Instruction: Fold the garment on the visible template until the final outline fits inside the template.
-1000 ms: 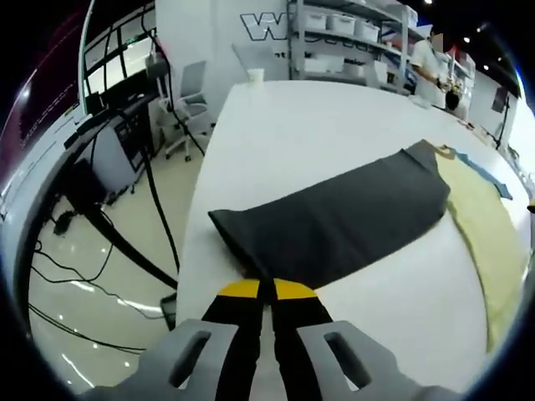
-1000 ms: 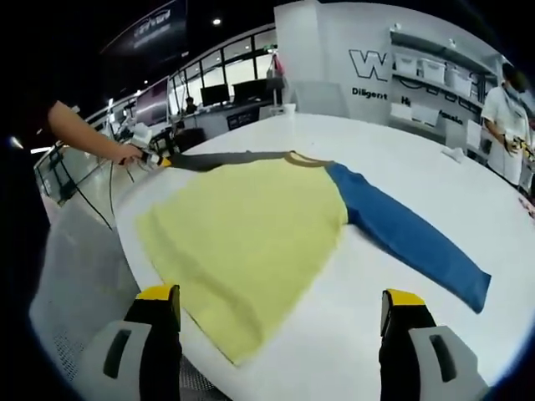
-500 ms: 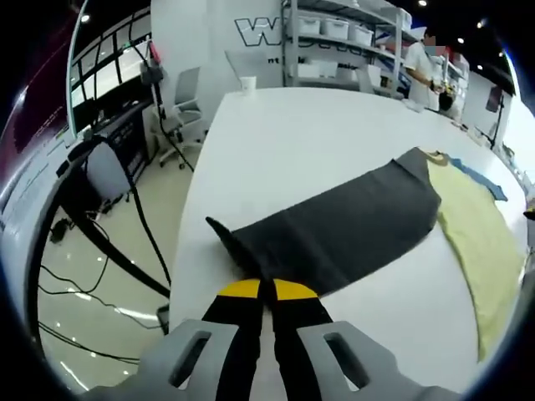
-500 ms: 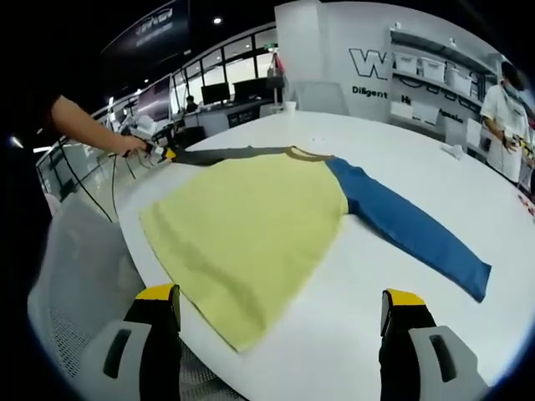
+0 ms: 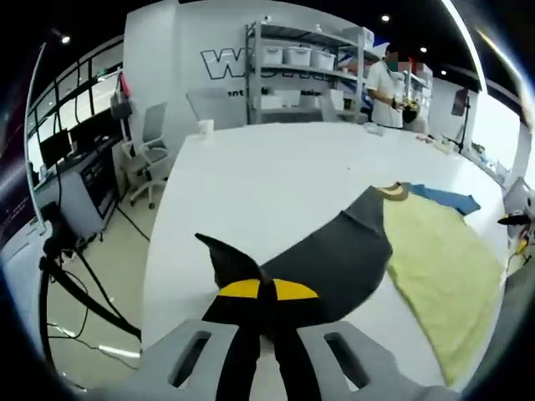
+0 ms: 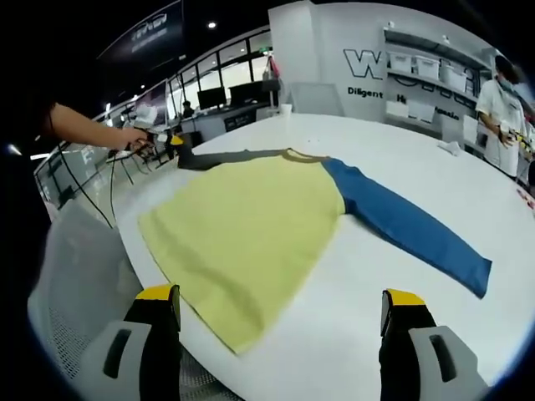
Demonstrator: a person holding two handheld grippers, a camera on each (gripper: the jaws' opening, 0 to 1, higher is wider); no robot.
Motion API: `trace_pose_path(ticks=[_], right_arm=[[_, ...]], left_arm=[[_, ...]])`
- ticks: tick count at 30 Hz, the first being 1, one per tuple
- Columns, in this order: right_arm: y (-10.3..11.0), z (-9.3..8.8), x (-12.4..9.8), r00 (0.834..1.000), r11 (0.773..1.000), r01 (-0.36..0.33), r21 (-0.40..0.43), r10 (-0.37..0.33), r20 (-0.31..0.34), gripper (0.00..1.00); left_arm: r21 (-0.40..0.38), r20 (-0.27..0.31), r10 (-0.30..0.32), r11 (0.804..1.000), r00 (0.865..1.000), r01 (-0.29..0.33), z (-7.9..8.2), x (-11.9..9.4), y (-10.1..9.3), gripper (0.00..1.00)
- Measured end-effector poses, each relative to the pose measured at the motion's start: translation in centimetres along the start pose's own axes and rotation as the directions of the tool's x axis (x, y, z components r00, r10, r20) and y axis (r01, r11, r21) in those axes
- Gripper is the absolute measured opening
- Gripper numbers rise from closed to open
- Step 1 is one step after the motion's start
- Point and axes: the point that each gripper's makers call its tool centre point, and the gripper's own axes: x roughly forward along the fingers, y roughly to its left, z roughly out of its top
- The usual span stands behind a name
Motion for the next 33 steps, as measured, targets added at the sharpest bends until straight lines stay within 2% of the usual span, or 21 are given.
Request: trace_pose_path(ticks=[7,16,25,33], right_arm=[[-0.3,-0.3,-0.3,1.000,1.000,0.011,0.012,-0.011,0.003,0.99],[-0.2,-0.6,-0.4,1.000,1.000,0.013,0.022,-0.014,0.004,0.99],[-0.1,-1.0,-0.4,1.000,0.999,0.019,0.034,-0.019,0.009,0.99],[-0.3,-1.3,-0.7,1.000,0.998,0.029,0.047,-0.029,0.011,0.99]], left_arm=[[0.036,0.066,-0.086,0.996,0.994,0.083,3.1,0.4,-3.2,0.02],[0.099,0.102,-0.174,0.981,0.979,0.165,5.8,0.7,-7.1,0.02],[0.097,0.181,-0.257,0.965,0.949,0.243,10.0,0.4,-10.8,0.02],[0.104,0.235,-0.335,0.942,0.913,0.319,13.2,-0.1,-14.5,0.02]])
